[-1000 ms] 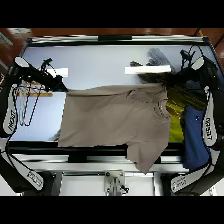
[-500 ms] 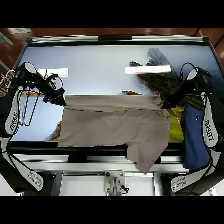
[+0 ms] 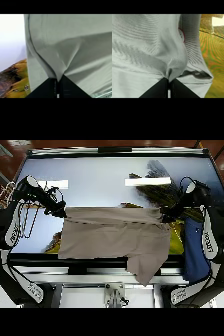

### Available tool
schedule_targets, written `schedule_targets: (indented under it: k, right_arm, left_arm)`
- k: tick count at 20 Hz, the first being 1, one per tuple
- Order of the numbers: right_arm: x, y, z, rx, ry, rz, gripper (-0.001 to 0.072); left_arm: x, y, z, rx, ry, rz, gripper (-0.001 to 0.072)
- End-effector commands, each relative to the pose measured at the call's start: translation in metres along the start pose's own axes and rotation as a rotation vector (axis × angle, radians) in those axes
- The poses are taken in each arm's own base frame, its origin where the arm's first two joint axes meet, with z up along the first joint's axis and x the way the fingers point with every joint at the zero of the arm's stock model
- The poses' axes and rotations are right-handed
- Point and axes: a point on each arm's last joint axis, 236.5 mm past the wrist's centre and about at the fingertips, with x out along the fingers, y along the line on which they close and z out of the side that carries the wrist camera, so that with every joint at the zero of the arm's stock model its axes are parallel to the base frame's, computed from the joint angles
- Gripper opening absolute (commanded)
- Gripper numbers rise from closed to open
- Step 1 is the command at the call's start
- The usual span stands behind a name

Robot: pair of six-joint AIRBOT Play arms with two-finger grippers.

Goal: Fold the shirts.

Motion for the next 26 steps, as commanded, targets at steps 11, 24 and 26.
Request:
schedule_targets:
  k: [11, 24, 26]
  right_arm:
    - [-0.020, -0.002, -0.005, -0.079, 0.019, -0.059, 0.0463]
    - [-0.122, -0.101, -0.097, 0.237, -0.250, 0.113, 0.0466]
    - [-0.120, -0.102, -0.097, 0.232, -0.250, 0.109, 0.0467]
  left_arm:
    - [-0.009, -0.005, 0.003, -0.035, -0.045, 0.043, 0.0504]
    - [0.009, 0.030, -0.197, -0.182, -0.075, -0.192, 0.0716]
    - [0.039, 0.043, -0.219, -0.219, -0.089, -0.227, 0.0702]
